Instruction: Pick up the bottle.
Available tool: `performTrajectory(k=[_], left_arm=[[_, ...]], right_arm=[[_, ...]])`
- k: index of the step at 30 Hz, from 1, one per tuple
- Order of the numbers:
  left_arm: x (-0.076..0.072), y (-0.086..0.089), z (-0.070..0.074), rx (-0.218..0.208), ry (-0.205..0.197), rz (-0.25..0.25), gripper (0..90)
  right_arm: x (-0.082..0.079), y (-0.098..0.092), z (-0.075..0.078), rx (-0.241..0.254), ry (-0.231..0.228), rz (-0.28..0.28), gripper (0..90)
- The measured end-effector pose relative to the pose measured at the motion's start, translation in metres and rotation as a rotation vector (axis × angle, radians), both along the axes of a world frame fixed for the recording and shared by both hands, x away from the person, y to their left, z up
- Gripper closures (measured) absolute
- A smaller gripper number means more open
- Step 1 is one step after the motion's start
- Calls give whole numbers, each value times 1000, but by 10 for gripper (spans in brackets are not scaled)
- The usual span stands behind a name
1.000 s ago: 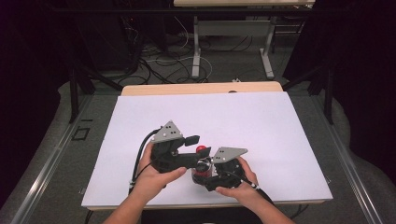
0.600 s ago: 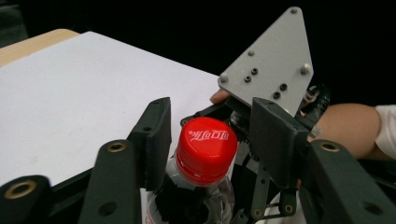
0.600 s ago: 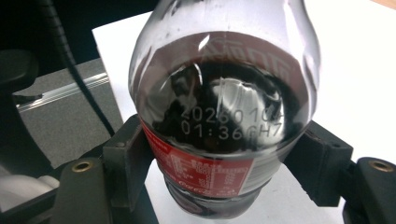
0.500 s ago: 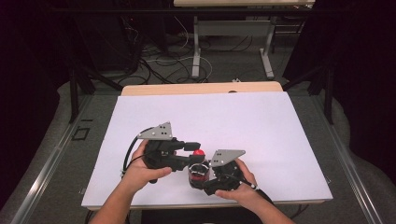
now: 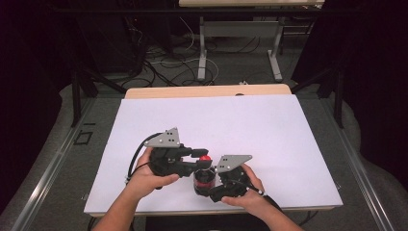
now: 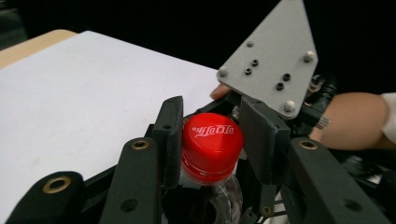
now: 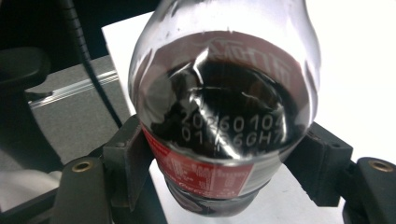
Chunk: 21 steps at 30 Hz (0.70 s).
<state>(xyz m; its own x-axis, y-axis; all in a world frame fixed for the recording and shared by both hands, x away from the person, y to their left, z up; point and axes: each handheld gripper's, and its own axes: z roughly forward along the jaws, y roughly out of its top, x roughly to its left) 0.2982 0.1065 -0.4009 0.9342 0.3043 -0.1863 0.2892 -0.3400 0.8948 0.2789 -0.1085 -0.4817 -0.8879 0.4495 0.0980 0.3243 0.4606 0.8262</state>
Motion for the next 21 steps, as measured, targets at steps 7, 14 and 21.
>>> performTrajectory(k=[7, 14, 21], left_arm=[[-13, -14, 2, 26, -33, 184, 617], [-30, -36, 4, 50, -32, 419, 616], [-34, -47, 5, 56, 47, 573, 616]], right_arm=[[2, -2, 0, -8, -30, -81, 288], [3, -5, 0, -13, -38, -139, 288], [4, -4, -2, -11, -22, -165, 287]])
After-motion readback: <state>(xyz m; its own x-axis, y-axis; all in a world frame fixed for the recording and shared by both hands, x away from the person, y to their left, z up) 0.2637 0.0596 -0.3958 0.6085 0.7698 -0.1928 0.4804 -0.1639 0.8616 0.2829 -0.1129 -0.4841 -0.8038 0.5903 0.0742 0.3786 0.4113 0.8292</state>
